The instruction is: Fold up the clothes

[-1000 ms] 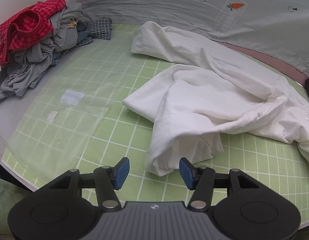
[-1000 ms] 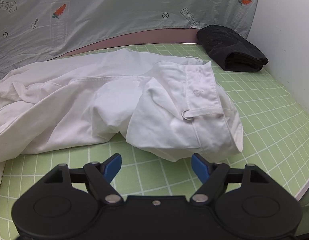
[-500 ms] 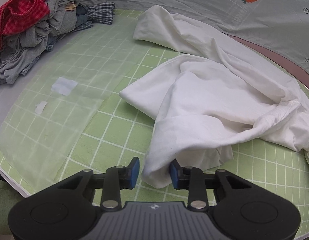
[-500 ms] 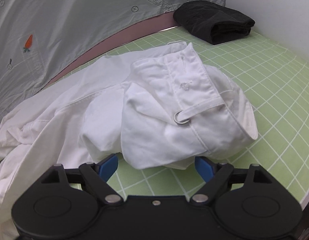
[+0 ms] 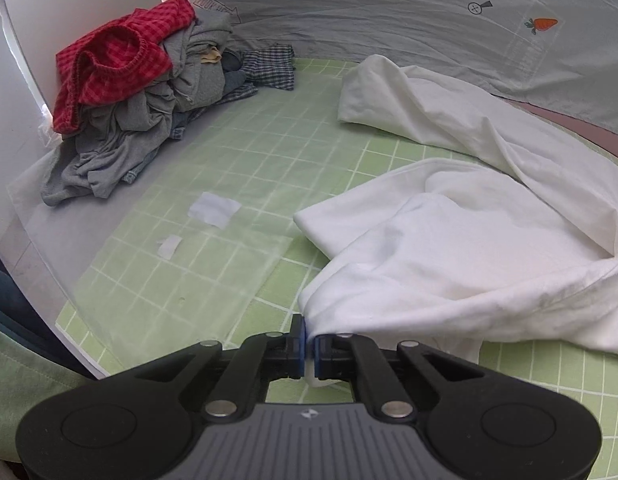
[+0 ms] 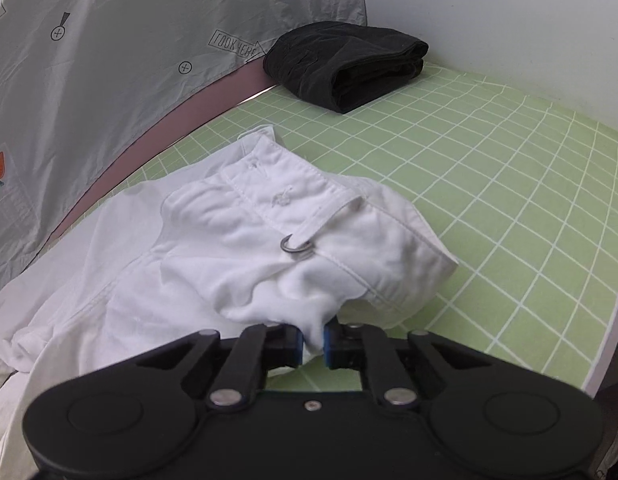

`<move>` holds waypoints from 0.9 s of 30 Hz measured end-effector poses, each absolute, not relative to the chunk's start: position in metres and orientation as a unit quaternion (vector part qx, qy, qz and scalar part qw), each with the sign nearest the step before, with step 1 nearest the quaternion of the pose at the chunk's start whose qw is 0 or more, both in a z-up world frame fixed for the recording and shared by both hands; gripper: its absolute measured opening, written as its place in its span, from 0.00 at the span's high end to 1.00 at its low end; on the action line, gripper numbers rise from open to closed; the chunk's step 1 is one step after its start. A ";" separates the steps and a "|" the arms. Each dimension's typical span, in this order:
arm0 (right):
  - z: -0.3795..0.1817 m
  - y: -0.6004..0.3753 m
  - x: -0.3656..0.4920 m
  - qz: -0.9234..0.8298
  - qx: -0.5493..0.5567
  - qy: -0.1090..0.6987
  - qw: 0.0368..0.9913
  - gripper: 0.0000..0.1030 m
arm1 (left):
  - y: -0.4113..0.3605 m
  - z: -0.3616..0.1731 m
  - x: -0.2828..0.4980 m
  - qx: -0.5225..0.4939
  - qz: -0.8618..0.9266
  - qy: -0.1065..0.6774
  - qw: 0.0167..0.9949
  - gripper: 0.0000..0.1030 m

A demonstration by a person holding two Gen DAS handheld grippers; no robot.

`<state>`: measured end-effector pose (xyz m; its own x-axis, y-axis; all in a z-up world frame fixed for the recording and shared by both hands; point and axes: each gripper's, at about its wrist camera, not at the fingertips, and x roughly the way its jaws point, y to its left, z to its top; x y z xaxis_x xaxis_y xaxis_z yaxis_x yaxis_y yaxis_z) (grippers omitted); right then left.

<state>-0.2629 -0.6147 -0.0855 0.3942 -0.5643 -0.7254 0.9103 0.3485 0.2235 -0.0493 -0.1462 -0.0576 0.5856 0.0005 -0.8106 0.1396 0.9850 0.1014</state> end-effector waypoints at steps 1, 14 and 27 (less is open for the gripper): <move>-0.081 -0.615 -0.270 -0.482 0.309 0.270 0.774 0.92 | -0.140 -0.051 -0.052 0.077 -0.029 0.449 0.890 0.95; 0.002 -0.614 -0.262 -0.494 0.174 0.204 0.827 0.92 | -0.185 0.056 -0.010 0.125 -0.050 0.284 0.949 0.95; -0.016 -0.666 -0.159 -0.476 0.151 0.270 0.823 0.60 | -0.215 -0.034 0.103 0.017 -0.072 0.396 0.915 0.75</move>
